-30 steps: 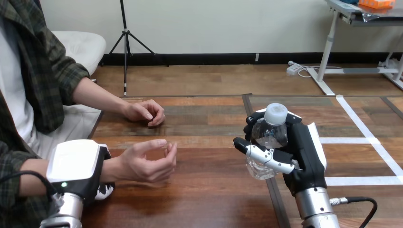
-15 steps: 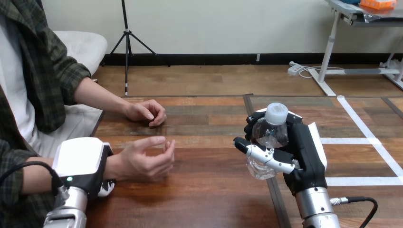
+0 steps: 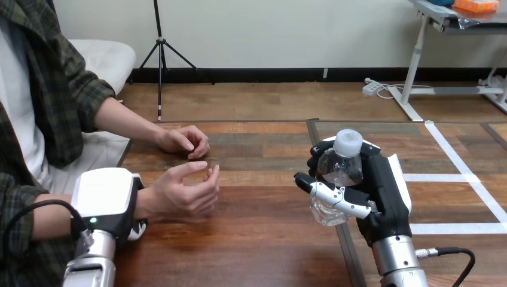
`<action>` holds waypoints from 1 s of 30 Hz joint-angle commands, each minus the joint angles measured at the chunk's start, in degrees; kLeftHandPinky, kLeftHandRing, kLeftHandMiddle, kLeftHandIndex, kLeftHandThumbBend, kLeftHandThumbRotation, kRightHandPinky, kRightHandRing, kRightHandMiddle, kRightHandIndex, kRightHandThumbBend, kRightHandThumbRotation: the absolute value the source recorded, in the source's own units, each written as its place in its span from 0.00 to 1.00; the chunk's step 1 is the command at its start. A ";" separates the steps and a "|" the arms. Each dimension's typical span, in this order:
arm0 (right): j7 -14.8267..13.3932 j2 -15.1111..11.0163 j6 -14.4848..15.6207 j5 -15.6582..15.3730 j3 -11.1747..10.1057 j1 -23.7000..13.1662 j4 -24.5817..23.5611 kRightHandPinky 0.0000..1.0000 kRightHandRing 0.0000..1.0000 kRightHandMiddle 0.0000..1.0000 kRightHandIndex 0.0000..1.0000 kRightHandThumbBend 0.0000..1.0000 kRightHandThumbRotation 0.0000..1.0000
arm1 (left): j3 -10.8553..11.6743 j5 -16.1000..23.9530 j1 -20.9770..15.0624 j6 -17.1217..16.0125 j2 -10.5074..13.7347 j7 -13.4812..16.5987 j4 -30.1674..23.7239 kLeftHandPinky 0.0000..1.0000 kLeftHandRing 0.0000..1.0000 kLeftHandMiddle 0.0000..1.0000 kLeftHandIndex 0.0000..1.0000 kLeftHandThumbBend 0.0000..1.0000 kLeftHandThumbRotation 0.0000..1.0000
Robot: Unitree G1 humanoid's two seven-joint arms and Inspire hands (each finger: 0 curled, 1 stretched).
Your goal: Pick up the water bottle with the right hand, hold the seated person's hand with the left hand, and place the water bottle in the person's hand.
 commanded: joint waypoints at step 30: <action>-0.30 -0.73 -0.35 0.82 -0.82 -4.68 -4.64 0.40 0.43 0.46 0.48 0.70 0.00 | -1.58 -5.20 -1.51 -10.69 -2.52 11.09 8.80 0.39 0.41 0.45 0.45 0.84 0.00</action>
